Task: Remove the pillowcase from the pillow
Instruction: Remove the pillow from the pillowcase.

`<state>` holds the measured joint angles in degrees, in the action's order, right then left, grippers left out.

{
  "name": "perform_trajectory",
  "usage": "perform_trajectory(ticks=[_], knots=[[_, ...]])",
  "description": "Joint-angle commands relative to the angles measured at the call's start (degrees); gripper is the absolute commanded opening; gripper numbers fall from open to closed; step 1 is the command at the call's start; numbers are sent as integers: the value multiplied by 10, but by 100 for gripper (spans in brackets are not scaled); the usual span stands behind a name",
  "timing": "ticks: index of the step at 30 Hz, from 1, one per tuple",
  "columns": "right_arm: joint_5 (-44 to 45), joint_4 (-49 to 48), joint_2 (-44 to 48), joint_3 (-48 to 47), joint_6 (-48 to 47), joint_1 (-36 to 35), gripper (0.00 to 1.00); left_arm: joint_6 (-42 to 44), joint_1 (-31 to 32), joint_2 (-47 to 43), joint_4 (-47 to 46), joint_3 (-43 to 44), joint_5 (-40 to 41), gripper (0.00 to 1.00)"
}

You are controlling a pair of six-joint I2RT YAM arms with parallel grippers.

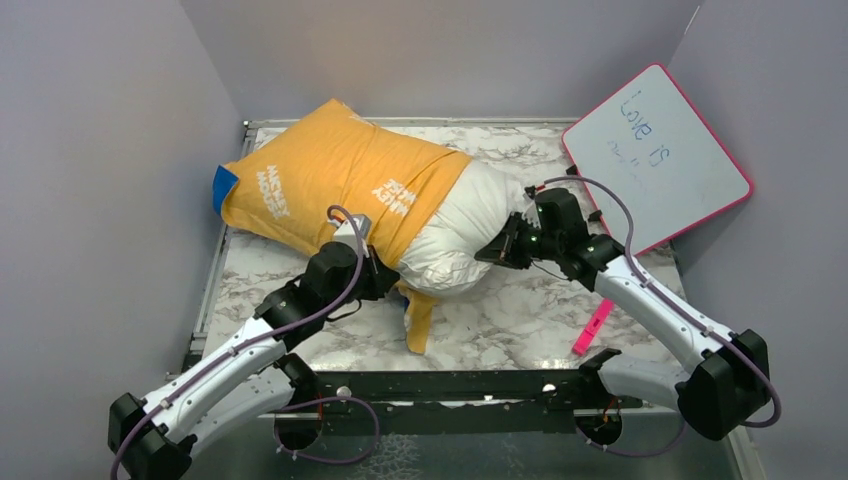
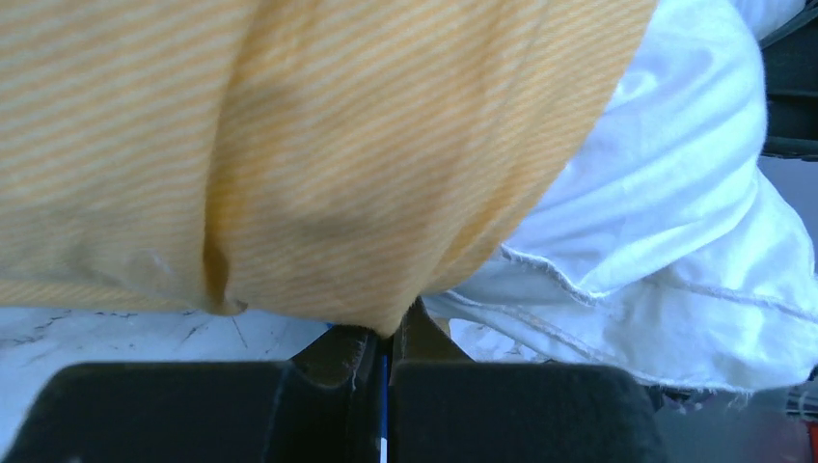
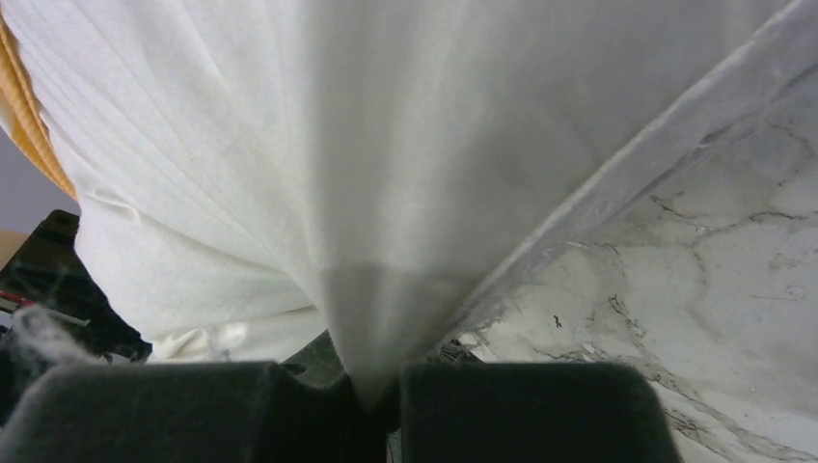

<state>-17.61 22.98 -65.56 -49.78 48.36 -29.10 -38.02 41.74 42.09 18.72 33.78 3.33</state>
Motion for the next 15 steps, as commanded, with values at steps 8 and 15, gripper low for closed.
perform_trajectory(ticks=[8, 15], knots=[[-85, -44, 126, 113, 21, 20, 75, 104, -10, 103, -54, 60, -46, 0], [-156, -133, 249, 203, 91, 20, 88, 92, -10, 128, -83, 57, -91, 0]])
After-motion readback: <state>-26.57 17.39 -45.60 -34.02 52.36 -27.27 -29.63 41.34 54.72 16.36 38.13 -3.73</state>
